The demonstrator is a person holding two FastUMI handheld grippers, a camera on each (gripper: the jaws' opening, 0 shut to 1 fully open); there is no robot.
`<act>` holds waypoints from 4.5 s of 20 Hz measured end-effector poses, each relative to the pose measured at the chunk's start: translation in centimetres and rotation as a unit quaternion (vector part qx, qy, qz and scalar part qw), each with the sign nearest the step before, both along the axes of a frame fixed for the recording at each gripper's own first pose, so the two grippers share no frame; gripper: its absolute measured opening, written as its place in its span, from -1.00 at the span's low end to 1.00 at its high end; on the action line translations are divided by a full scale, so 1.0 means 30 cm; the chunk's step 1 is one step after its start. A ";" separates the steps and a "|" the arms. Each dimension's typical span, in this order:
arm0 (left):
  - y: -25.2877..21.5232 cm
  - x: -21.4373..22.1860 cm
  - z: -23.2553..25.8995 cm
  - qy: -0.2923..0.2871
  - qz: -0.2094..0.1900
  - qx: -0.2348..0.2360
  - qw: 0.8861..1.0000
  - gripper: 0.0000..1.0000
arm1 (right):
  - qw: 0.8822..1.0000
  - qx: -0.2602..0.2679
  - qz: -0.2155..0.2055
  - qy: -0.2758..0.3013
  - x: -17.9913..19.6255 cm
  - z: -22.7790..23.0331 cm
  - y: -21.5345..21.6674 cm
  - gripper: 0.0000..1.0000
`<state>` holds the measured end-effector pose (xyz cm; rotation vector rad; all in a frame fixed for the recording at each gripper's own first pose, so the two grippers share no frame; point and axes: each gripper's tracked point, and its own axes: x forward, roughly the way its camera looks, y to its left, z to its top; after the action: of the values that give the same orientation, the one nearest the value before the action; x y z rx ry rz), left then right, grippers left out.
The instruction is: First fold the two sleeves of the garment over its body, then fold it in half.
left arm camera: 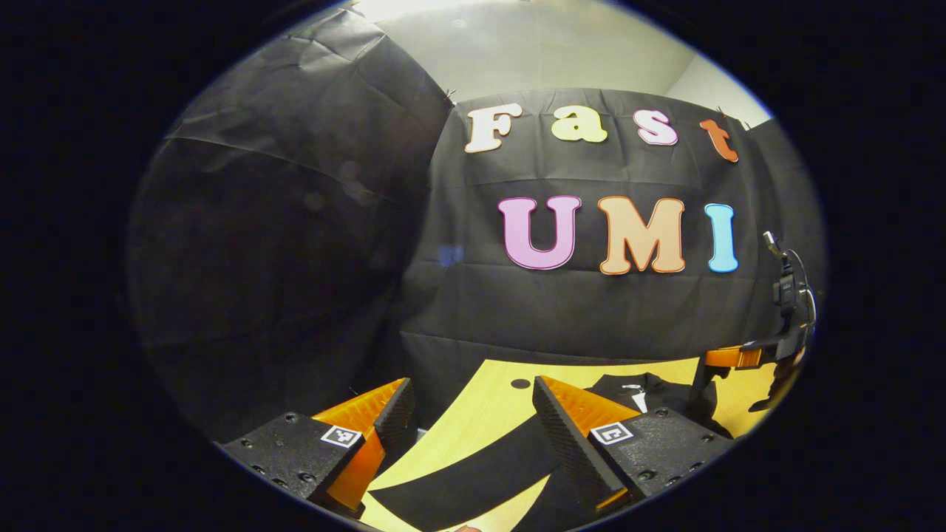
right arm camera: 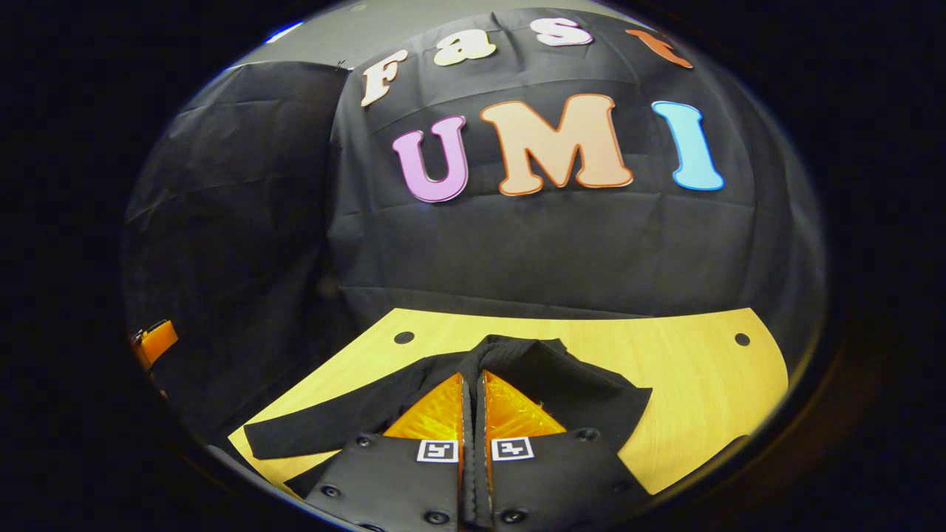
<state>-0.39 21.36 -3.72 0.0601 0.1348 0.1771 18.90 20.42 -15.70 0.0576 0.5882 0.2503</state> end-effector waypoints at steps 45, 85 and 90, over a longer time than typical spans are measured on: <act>0.180 -0.211 -0.889 0.332 0.004 -0.094 0.939 0.92 | 0.998 -0.041 -0.042 -0.006 -0.067 0.006 0.029 0.96; -0.092 0.277 -0.464 0.154 -0.022 -0.052 0.986 -1.00 | 0.994 -0.006 -0.107 -0.027 -0.312 0.080 -0.438 0.96; -0.250 0.400 -0.394 0.131 -0.072 -0.029 0.988 -1.00 | 0.992 0.010 -0.121 -0.025 -0.362 0.073 -0.495 0.96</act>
<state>11.62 13.87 -15.52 0.0353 0.3957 0.0204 8.04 5.57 -13.51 0.1402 0.5227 0.0217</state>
